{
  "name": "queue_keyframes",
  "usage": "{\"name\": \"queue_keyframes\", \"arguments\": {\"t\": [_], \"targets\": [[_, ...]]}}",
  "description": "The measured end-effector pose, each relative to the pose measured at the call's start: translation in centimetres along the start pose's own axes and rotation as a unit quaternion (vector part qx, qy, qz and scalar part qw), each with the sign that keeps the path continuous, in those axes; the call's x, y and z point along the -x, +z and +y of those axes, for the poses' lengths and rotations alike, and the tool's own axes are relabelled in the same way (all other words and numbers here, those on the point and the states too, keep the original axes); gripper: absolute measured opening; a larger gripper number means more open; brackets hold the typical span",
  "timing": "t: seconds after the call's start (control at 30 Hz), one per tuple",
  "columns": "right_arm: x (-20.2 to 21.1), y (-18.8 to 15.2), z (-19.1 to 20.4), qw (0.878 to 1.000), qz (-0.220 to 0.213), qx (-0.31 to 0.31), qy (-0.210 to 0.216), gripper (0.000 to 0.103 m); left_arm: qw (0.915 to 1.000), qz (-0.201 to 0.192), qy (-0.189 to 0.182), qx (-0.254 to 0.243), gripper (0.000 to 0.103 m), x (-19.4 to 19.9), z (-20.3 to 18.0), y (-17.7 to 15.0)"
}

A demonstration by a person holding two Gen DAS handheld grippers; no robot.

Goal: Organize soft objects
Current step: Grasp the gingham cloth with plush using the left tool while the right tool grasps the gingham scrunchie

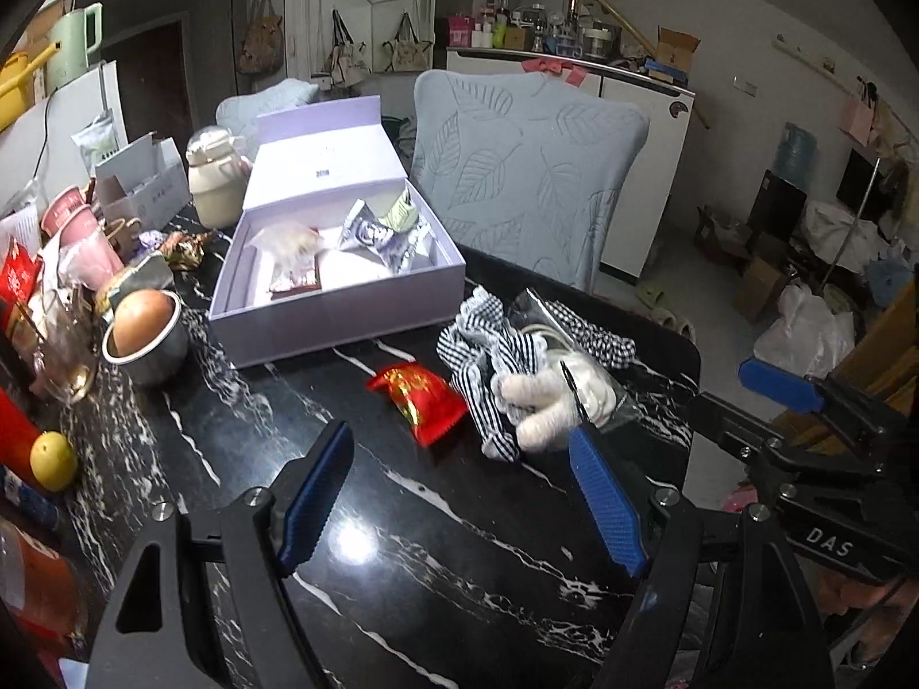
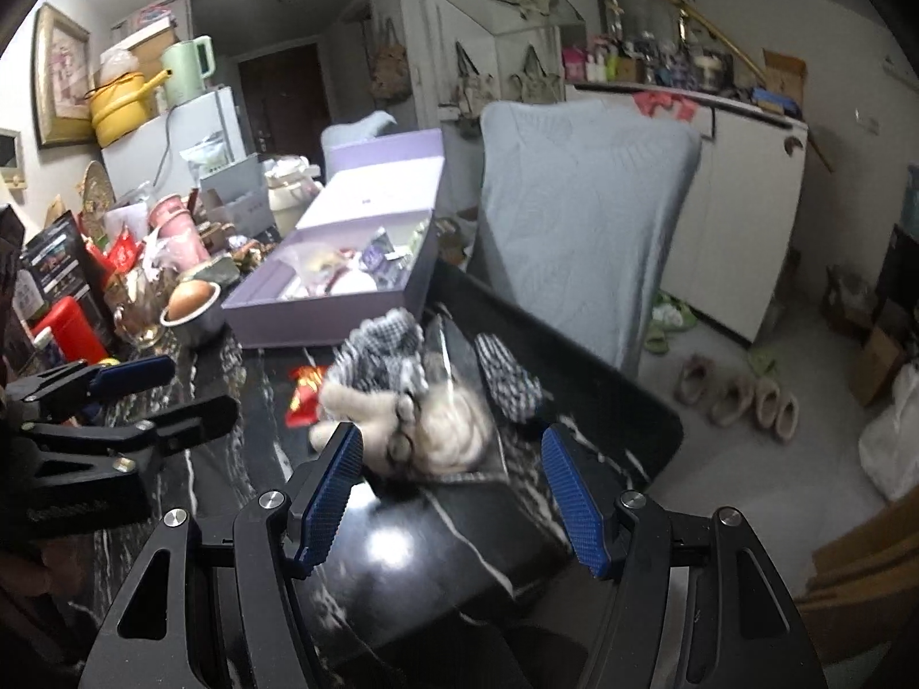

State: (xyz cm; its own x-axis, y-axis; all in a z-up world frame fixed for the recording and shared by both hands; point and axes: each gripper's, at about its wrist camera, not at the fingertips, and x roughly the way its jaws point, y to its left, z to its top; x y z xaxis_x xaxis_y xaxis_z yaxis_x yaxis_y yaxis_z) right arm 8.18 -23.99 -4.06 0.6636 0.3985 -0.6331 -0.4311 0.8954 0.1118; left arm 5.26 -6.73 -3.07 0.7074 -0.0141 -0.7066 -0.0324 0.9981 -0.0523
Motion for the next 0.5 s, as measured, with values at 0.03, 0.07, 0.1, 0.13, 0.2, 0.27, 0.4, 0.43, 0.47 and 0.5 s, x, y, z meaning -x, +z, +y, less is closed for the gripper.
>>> {"name": "queue_keyframes", "arguments": {"t": [0.03,0.07,0.1,0.13,0.2,0.27,0.4,0.43,0.47,0.5], "targets": [[-0.2,-0.3,-0.2,1.000,0.005,-0.003,-0.002,0.065,1.0000,0.003,-0.002,0.002,0.078,-0.2,-0.1,-0.2],[-0.4,-0.7,-0.5,1.000,0.011,-0.005,-0.002,0.065,1.0000,0.005,-0.004,0.004,0.078,-0.4,-0.1,-0.3],[-0.5,-1.0,-0.7,1.000,0.014,-0.006,-0.003,0.065,0.9999,0.005,-0.010,0.006,0.078,-0.6,-0.1,-0.5],[-0.7,-1.3,-0.9,1.000,0.018,-0.008,-0.003,0.065,0.9998,0.007,-0.014,0.010,0.078,-0.8,-0.2,-0.5],[-1.1,-1.7,-1.2,1.000,0.026,-0.010,-0.005,0.065,0.9996,0.013,-0.017,0.017,0.078,-1.4,-0.3,-0.7],[-1.6,-2.1,-1.6,0.999,0.035,-0.013,-0.006,0.065,0.9992,0.021,-0.023,0.023,0.078,-2.1,-0.4,-0.8],[-2.4,-2.5,-2.4,0.999,0.046,-0.014,-0.007,0.065,0.9983,0.030,-0.038,0.031,0.078,-3.5,-1.0,-0.4],[-2.6,-2.5,-2.7,0.999,0.048,-0.014,-0.007,0.065,0.9983,0.030,-0.039,0.031,0.078,-3.9,-1.2,-0.2],[-2.9,-2.5,-2.9,0.999,0.051,-0.014,-0.008,0.065,0.9983,0.030,-0.039,0.032,0.078,-4.1,-1.3,0.0],[-3.1,-2.5,-3.2,0.998,0.052,-0.015,-0.008,0.065,0.9982,0.031,-0.040,0.031,0.078,-4.4,-1.5,0.2]]}}
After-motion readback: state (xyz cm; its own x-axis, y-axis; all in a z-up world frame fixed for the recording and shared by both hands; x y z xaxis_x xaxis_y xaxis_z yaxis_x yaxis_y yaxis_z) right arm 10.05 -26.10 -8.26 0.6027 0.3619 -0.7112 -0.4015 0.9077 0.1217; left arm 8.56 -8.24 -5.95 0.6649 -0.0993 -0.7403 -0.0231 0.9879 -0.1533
